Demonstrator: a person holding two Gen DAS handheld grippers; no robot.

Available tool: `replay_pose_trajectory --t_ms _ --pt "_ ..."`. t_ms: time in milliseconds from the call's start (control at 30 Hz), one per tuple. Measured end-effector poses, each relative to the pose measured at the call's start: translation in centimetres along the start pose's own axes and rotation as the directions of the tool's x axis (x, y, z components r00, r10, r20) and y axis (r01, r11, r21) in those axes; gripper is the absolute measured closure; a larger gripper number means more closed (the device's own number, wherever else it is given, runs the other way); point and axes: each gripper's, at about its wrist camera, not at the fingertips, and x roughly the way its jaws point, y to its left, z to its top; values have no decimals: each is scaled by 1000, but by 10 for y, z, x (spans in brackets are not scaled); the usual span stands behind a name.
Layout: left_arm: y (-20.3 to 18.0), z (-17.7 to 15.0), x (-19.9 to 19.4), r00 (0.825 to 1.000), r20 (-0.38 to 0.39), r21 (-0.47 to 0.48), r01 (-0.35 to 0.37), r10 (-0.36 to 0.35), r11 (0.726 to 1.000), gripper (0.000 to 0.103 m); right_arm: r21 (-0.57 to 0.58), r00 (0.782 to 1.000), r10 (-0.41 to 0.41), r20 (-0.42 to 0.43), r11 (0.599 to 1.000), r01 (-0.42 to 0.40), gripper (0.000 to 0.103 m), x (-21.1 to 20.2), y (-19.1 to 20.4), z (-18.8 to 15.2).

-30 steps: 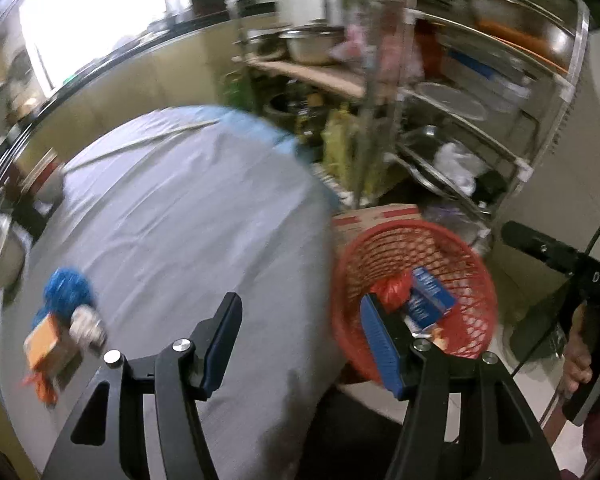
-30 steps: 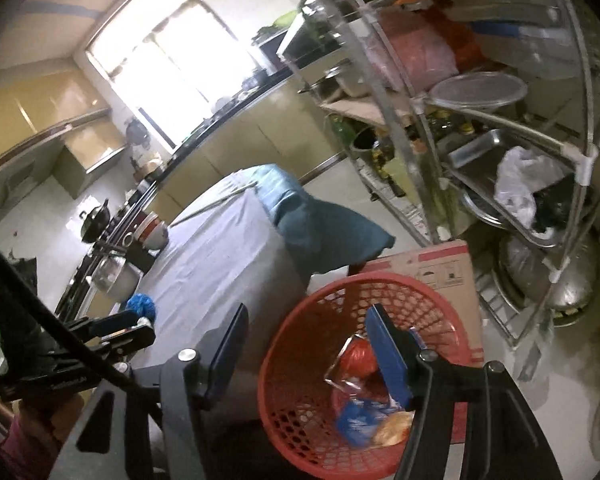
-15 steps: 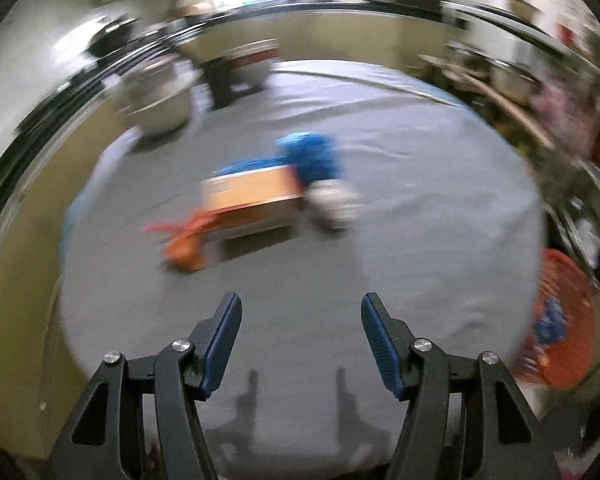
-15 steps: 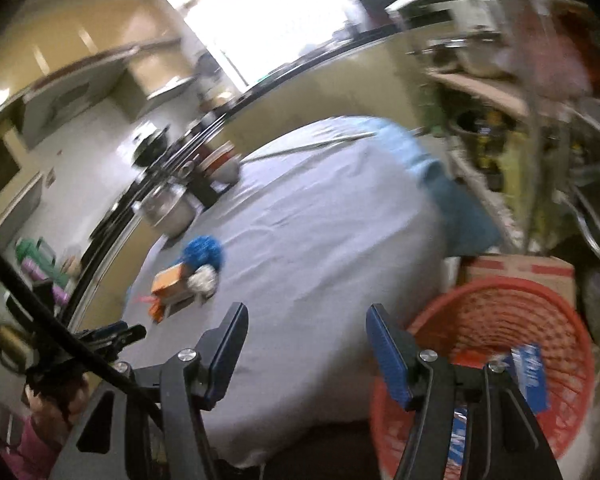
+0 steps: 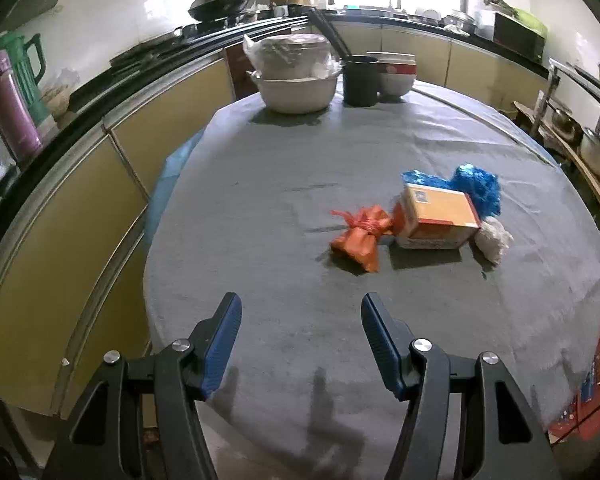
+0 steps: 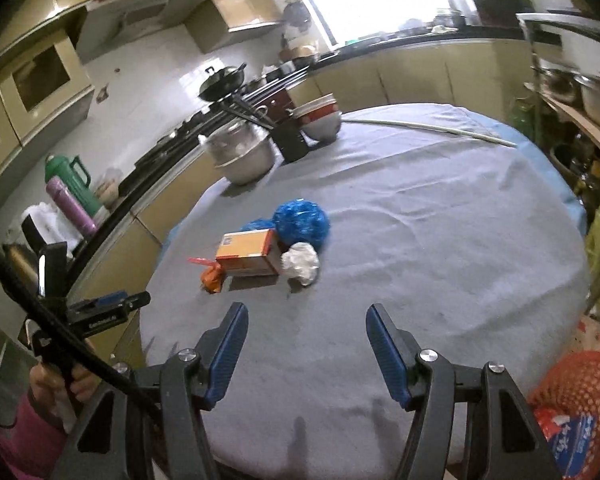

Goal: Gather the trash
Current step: 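Move both open tools back toward the remaining trash on the table, then grasp the orange bag tied with red string with the left tool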

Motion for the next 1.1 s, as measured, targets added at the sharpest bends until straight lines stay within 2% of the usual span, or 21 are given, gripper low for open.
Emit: replay_pose_trajectory --t_ms 400,467,533,767,1100 --pt "4 28 34 997 -46 -39 66 -68 997 38 -46 999 13 -47 999 -15 41 43 21 18" --pt "1 32 44 994 -63 -34 83 -86 996 38 -57 998 14 -64 998 -17 51 54 23 22" --pt "-2 36 55 992 -83 -31 93 -95 995 38 -55 996 10 -88 998 -15 53 70 20 27" --pt "-14 44 92 975 -139 -6 172 -171 985 38 -32 987 -2 -160 999 -4 61 123 8 42" --pt "-20 46 113 956 -152 70 265 -253 962 38 -56 974 -8 -228 998 -5 61 176 9 51"
